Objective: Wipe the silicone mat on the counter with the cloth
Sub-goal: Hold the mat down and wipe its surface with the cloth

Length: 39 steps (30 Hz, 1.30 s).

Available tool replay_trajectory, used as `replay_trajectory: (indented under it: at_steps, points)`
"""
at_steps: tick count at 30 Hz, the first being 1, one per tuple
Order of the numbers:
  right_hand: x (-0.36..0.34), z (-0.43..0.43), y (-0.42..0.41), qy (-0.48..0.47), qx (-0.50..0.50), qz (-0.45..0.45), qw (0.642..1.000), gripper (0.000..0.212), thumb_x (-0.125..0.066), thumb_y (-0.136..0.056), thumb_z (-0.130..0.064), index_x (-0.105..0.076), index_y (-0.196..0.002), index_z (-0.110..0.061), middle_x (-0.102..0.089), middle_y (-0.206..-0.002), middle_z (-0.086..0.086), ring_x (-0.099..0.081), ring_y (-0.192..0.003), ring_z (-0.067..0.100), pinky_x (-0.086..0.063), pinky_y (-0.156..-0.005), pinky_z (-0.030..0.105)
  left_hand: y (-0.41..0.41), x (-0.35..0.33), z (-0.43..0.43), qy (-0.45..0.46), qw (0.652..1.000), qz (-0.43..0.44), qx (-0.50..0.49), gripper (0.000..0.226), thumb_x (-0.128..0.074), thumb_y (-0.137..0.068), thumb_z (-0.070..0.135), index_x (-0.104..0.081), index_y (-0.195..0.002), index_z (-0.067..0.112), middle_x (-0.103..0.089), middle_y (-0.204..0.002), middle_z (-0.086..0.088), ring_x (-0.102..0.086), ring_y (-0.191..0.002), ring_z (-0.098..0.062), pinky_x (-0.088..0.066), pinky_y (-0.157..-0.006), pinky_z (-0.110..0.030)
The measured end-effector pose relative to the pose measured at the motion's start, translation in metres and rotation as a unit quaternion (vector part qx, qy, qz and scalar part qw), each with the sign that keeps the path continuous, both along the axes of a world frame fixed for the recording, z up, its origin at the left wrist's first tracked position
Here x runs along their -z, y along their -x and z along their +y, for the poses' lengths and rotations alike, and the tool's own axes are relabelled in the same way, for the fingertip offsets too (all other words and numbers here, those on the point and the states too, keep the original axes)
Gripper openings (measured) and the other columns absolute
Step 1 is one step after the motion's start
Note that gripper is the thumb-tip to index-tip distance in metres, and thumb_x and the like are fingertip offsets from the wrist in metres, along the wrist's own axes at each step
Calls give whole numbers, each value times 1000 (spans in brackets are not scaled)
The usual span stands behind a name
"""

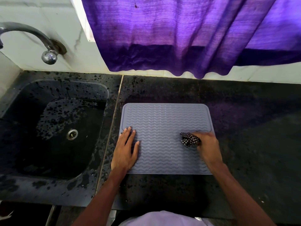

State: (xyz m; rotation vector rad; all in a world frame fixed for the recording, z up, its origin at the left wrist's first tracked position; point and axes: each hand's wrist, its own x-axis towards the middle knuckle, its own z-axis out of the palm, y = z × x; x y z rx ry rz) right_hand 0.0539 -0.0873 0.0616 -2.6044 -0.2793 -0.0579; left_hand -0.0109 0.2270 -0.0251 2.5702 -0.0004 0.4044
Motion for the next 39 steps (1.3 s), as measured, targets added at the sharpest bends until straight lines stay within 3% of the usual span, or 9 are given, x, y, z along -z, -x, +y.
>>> replay_trajectory:
  at_steps: [7,11,15,20,22,27,34,39]
  points:
    - [14,8,-5,35,-4,25,999,61,-71,-55,16,-75,-102,-23,-75,-93,-1,-66,-83,24,-56,-78,38,3,0,2,13,1000,-18,-20,45,-48,-101,30,-59,-137,4,-51,-149,-12,-44,-141,-24,-38,-113,-53]
    - [17,19,-2,31,-13,42,999,58,-67,-56,17,-75,-97,-22,-74,-89,-1,-65,-81,22,-55,-77,37,3,-2,2,32,999,-13,-22,44,-48,-101,30,-61,-134,3,-53,-147,-12,-46,-139,-24,-38,-113,-53]
    - [5,28,-4,15,-12,26,999,62,-68,-56,21,-75,-103,-18,-75,-92,0,-66,-83,21,-55,-85,34,3,-3,2,42,999,0,-24,44,-48,-101,30,-61,-134,3,-53,-146,-12,-45,-139,-23,-38,-114,-52]
    - [20,41,-6,36,-23,41,998,51,-73,-63,10,-73,-98,-28,-74,-86,-7,-65,-81,17,-53,-83,33,1,-4,3,53,998,13,-24,45,-47,-102,31,-60,-136,4,-51,-148,-10,-43,-141,-21,-38,-114,-51]
    - [14,44,-6,10,-18,26,999,57,-70,-60,17,-75,-99,-24,-75,-87,-4,-65,-79,17,-53,-86,30,2,-5,3,58,998,18,-25,45,-47,-102,31,-59,-136,4,-51,-149,-10,-42,-141,-21,-39,-113,-51]
    - [9,68,2,24,-40,32,998,54,-75,-56,13,-75,-97,-22,-74,-90,-1,-61,-82,23,-47,-77,32,3,-7,3,72,997,23,-27,45,-48,-102,32,-60,-135,4,-51,-148,-8,-42,-141,-19,-40,-113,-51]
    - [9,83,-1,-2,-37,44,998,60,-76,-62,7,-73,-107,-31,-74,-92,-4,-61,-85,21,-51,-79,34,3,-15,7,132,990,23,-47,45,-49,-100,32,-62,-133,4,-57,-144,-5,-49,-137,-18,-40,-114,-41]
    - [12,101,5,10,-32,41,999,53,-75,-63,9,-75,-103,-26,-75,-92,-1,-58,-84,22,-48,-80,35,3,-21,8,141,987,49,-59,45,-49,-89,11,-62,-132,5,-58,-143,-5,-51,-135,-18,-32,-117,-23]
